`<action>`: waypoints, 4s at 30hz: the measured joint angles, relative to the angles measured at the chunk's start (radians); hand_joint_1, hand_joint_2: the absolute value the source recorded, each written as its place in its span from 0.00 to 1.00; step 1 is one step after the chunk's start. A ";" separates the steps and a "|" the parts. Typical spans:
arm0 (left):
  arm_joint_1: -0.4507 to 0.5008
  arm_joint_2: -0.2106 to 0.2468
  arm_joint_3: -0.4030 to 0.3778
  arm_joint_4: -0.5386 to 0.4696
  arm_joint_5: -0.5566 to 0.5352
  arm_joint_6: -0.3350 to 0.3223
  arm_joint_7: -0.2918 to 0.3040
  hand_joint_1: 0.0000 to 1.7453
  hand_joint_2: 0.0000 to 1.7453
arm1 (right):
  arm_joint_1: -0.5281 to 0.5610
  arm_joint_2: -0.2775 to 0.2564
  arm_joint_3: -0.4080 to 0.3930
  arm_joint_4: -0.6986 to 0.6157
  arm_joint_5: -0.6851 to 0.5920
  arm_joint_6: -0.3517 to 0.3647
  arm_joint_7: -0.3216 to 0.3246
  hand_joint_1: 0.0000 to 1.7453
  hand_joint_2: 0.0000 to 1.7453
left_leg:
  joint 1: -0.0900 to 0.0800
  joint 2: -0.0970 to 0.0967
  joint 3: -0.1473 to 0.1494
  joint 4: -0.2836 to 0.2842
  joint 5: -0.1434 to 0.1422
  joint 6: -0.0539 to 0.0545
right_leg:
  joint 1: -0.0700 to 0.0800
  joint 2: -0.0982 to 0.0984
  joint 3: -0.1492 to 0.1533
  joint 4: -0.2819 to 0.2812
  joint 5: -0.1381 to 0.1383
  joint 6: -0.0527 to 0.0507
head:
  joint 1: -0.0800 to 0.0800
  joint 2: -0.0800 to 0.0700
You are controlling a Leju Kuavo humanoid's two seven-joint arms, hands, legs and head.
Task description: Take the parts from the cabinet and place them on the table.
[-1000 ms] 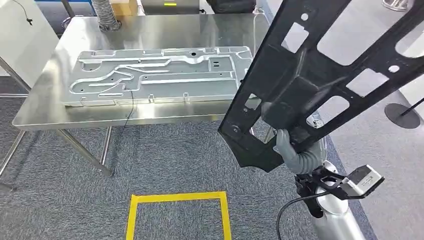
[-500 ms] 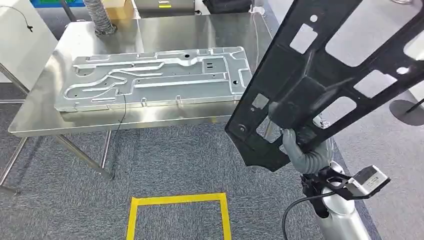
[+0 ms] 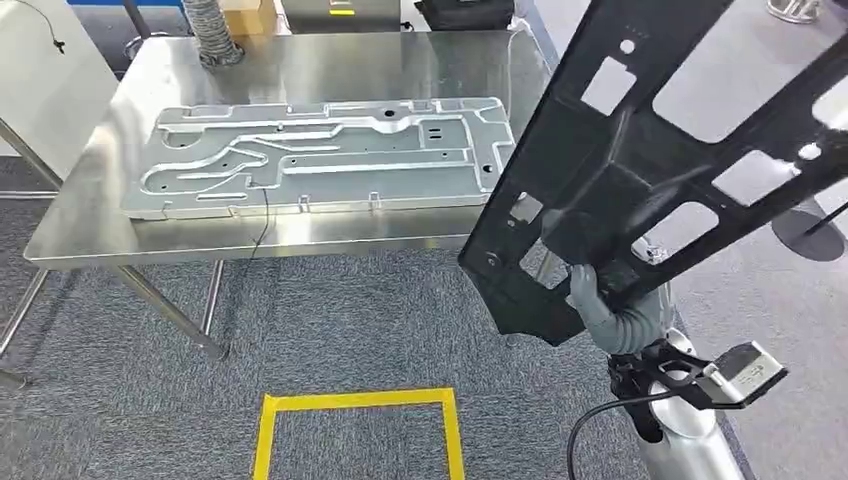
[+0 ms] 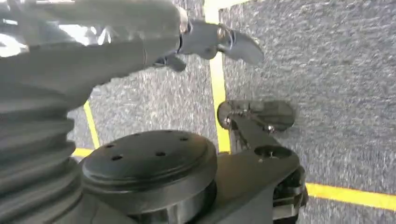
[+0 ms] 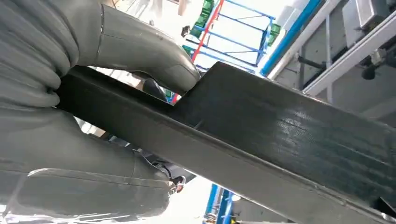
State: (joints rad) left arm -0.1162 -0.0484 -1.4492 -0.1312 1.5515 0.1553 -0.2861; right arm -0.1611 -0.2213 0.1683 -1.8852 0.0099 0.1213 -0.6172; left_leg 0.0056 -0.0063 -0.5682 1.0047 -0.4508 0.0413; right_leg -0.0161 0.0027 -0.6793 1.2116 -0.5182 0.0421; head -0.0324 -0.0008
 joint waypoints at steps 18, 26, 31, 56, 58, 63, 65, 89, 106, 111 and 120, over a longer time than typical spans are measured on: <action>0.000 0.001 0.000 0.000 0.003 0.005 0.000 0.00 1.00 | -0.005 -0.003 -0.004 -0.013 -0.002 0.010 0.007 1.00 1.00 | -0.008 0.002 -0.005 0.017 -0.016 -0.024 | 0.011 -0.001 0.119 -0.209 0.041 -0.041 | 0.000 0.000; 0.002 0.001 0.000 0.000 0.003 0.006 0.000 0.00 1.00 | -0.017 -0.002 -0.002 -0.013 -0.010 0.010 0.021 1.00 1.00 | -0.005 -0.001 0.056 -0.016 -0.042 0.012 | 0.003 -0.002 0.023 -0.014 -0.026 -0.002 | 0.000 0.000; 0.008 0.001 0.000 0.000 0.003 0.006 0.001 0.00 1.00 | -0.017 -0.002 -0.002 -0.006 -0.013 0.016 0.027 1.00 1.00 | -0.006 -0.005 0.128 -0.016 -0.103 0.006 | 0.002 -0.003 -0.061 -0.041 0.017 0.001 | 0.000 0.000; 0.001 0.002 0.001 0.000 0.003 0.006 -0.008 0.00 1.00 | -0.007 -0.003 -0.006 -0.013 -0.011 0.006 0.016 1.00 1.00 | -0.004 -0.004 -0.135 0.019 0.101 0.002 | -0.003 0.006 0.206 -0.083 -0.167 -0.002 | -0.001 0.000; 0.002 0.002 0.001 0.000 0.003 0.006 -0.008 0.00 1.00 | -0.005 -0.003 -0.006 -0.012 -0.010 0.005 0.016 1.00 1.00 | -0.005 -0.004 -0.123 0.018 0.085 0.002 | -0.003 0.006 0.096 0.064 -0.203 0.001 | -0.001 0.000; 0.003 0.002 0.001 0.000 0.004 0.006 -0.010 0.00 1.00 | -0.013 -0.017 -0.023 -0.001 0.004 -0.011 0.019 1.00 1.00 | -0.005 -0.013 -0.066 0.019 0.047 -0.009 | -0.004 0.003 0.097 -0.159 0.047 -0.001 | -0.001 0.000; 0.001 0.002 0.001 0.000 0.004 0.006 -0.011 0.00 1.00 | -0.041 -0.029 -0.033 0.010 0.020 -0.018 0.039 1.00 1.00 | -0.010 -0.015 -0.066 0.023 0.041 -0.019 | 0.006 0.003 0.106 -0.187 0.040 -0.019 | 0.000 0.000; -0.006 0.007 -0.040 0.000 -0.031 -0.018 -0.040 0.00 1.00 | -1.099 -0.263 0.435 0.921 0.588 -0.019 0.296 1.00 1.00 | 0.004 -0.003 -0.052 0.007 0.037 -0.007 | -0.006 -0.003 -0.050 0.116 -0.090 0.007 | 0.000 0.000; -0.010 0.012 -0.053 0.000 -0.019 -0.013 -0.039 0.00 1.00 | -1.102 0.102 0.790 1.261 0.636 -0.276 0.217 1.00 1.00 | 0.006 -0.001 -0.186 0.298 -0.077 -0.062 | 0.005 0.008 0.067 -0.193 0.087 -0.059 | -0.001 0.000; -0.011 0.014 -0.052 0.000 -0.013 -0.011 -0.042 0.00 1.00 | -1.086 0.163 0.819 1.277 0.638 -0.302 0.201 1.00 1.00 | 0.004 0.000 -0.081 0.062 0.047 -0.047 | 0.008 0.008 0.071 -0.188 0.078 -0.056 | -0.001 0.000; -0.009 0.016 -0.050 0.000 0.002 0.002 -0.040 0.00 1.00 | -1.026 0.291 0.884 1.319 0.639 -0.327 0.185 1.00 1.00 | 0.006 0.000 -0.050 0.001 0.042 -0.018 | 0.009 0.003 -0.059 0.086 -0.061 -0.017 | 0.000 0.000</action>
State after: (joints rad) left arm -0.1254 -0.0324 -1.4992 -0.1316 1.5534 0.1568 -0.3258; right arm -1.1868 0.0694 1.0521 -0.5658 0.6485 -0.2052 -0.4326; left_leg 0.0115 -0.0063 -0.6184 1.0056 -0.4086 0.0230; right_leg -0.0075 0.0060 -0.7387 1.2974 -0.5792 0.0252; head -0.0328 -0.0008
